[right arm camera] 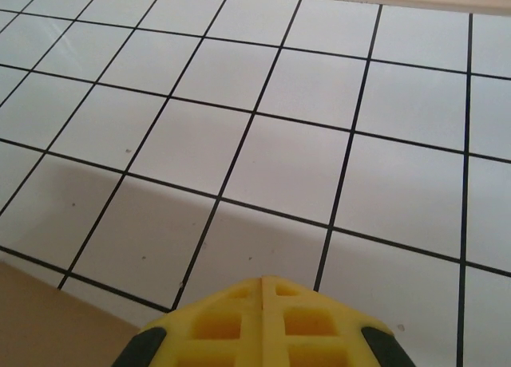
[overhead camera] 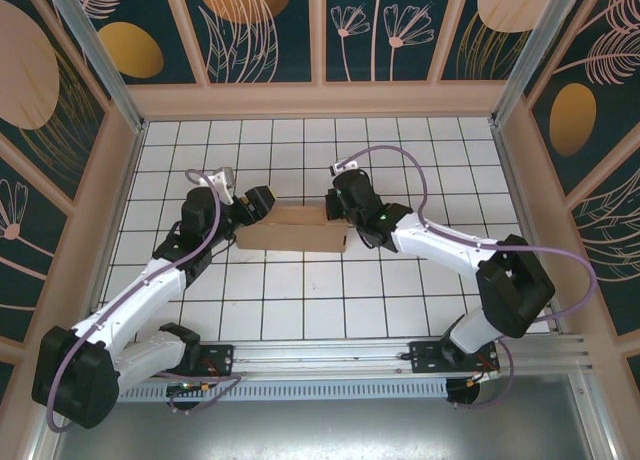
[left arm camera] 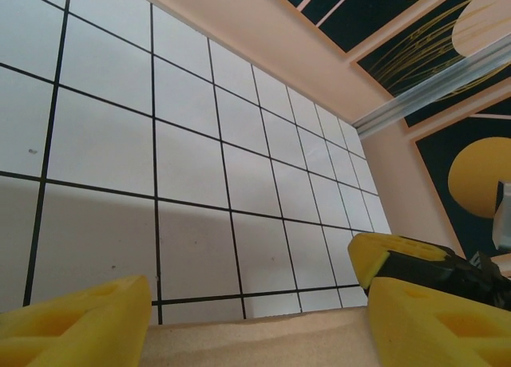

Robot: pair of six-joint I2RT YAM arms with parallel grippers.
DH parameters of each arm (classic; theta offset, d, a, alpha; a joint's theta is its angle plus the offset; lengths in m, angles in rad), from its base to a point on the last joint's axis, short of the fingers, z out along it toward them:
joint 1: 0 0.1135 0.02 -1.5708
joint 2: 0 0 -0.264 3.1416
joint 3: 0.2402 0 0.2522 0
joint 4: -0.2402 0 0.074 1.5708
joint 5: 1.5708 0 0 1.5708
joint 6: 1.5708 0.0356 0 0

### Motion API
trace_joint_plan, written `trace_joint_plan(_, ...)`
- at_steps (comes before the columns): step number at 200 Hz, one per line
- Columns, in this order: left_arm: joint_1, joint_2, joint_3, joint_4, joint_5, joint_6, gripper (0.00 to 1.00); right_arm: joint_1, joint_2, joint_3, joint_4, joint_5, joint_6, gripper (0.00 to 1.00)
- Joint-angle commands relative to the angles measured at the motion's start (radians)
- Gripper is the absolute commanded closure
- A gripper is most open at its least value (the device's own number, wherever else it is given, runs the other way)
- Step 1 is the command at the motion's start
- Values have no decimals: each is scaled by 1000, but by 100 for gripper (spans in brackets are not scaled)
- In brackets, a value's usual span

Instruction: Fold the paper box

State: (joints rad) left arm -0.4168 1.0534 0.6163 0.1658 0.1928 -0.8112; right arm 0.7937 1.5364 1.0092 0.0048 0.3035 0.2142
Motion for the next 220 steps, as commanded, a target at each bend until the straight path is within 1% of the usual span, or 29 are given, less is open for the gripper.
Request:
trace_joint_plan(1, -5, 26, -65, -166, 10, -85, 28, -1, 72, -8, -31, 34, -53, 100)
trace_joint_plan(22, -5, 13, -77, -168, -8, -112, 28, 5, 117, -5, 9, 37, -94, 100)
trace_joint_plan(53, -5, -17, -85, -193, -46, -151, 27, 16, 204, 62, 20, 43, -126, 100)
trace_joint_plan(77, -5, -29, -94, -195, -53, -179, 27, 16, 251, 83, 67, 33, -149, 100)
trace_joint_plan(107, -5, -39, -117, -191, -58, -213, 27, 16, 312, 124, 69, 28, -173, 100)
trace_joint_plan(127, -5, -42, -131, -201, -67, -255, 27, 6, 302, 125, 78, 1, -174, 100)
trace_joint_plan(153, -5, -53, -135, -219, -93, -258, 27, -11, 211, 155, 52, -16, -179, 100)
trace_joint_plan(175, -5, -51, -122, -234, -111, -253, 27, -51, 128, 213, -43, -87, -109, 86)
trace_joint_plan(186, -5, -46, -116, -234, -110, -252, 27, -81, 87, 228, -96, -154, -45, 78)
trace_joint_plan(199, -5, -43, -112, -235, -111, -251, 27, -114, 48, 219, -148, -245, 20, 67)
trace_joint_plan(220, -5, -41, -110, -236, -114, -245, 27, -141, -25, 186, -227, -267, 87, 59)
